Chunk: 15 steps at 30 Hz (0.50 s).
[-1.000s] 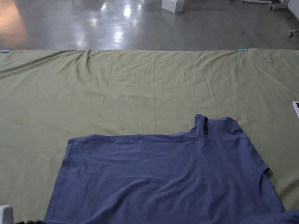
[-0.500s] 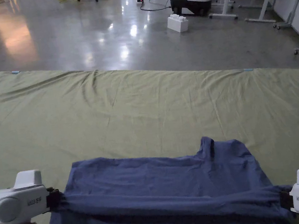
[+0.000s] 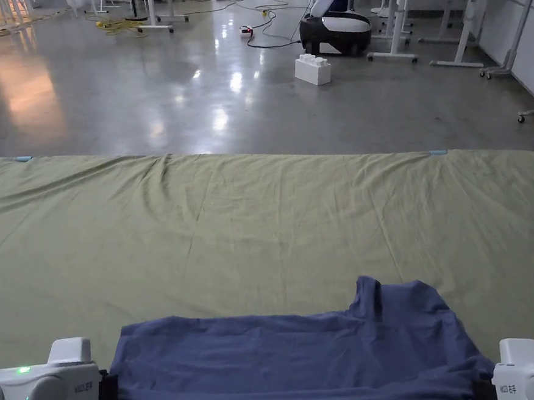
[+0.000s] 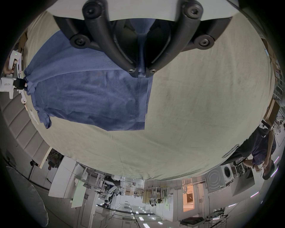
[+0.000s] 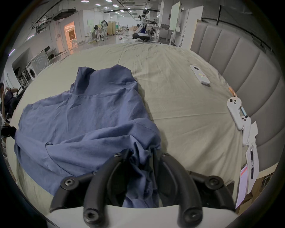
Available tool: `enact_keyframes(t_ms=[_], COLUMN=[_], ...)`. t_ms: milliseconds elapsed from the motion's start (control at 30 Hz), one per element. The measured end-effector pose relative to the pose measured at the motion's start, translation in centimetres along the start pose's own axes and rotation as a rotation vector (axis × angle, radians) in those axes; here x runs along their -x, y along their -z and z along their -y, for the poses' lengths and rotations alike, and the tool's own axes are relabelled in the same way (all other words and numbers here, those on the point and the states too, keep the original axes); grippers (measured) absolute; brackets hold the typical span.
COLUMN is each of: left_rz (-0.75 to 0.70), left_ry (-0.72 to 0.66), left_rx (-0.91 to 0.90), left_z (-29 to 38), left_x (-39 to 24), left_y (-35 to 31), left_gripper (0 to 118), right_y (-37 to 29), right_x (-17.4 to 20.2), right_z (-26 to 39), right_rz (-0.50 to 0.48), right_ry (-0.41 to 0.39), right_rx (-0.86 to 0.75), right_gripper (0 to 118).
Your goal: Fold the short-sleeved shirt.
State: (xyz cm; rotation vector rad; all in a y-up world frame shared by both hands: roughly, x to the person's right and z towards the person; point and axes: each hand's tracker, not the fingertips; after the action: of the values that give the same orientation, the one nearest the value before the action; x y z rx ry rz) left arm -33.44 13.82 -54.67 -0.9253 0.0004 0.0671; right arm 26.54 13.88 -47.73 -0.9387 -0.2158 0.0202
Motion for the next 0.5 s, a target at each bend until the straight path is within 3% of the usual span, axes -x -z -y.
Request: enact_keyframes(t_ms=[67,100,167,200,300,433,500], left_rz=[0.011,0.008,0.022,0.019,0.008,-0.044,-0.062], left_ry=[-0.002,-0.004,0.015,0.024,0.053,0.071,0.085], left_rx=[-0.041,-0.061,-0.131,-0.170,-0.307,-0.501,-0.579], left_z=[0.2,0.3,0.6,0.8,1.7,3.0,3.6], left_x=[0.0,-0.1,-0.7,-1.0,-2.4,-4.5,-5.3], left_y=[-1.0,-1.5,-3.3,-4.1,-7.2,-11.5,-13.2], left_gripper=[31,39,42,51,52,52,52], right_y=[-1.8,-2.9,-5.3,-6.5,-10.2,-14.8,-16.5], right_x=[0.3,0.7,1.7,2.2,4.1,6.8,8.0], right_z=[0.1,0.1,0.2,0.2,0.6,1.1,1.2], right_rz=[0.009,0.011,0.021,0.018,0.002,0.009,0.027], right_ry=[0.014,0.000,-0.017,-0.023,0.006,0.048,0.031], right_rx=[-0.090,-0.141,-0.260,-0.313,-0.498,-0.698,-0.774], right_gripper=[59,62,63,65,74,74,69])
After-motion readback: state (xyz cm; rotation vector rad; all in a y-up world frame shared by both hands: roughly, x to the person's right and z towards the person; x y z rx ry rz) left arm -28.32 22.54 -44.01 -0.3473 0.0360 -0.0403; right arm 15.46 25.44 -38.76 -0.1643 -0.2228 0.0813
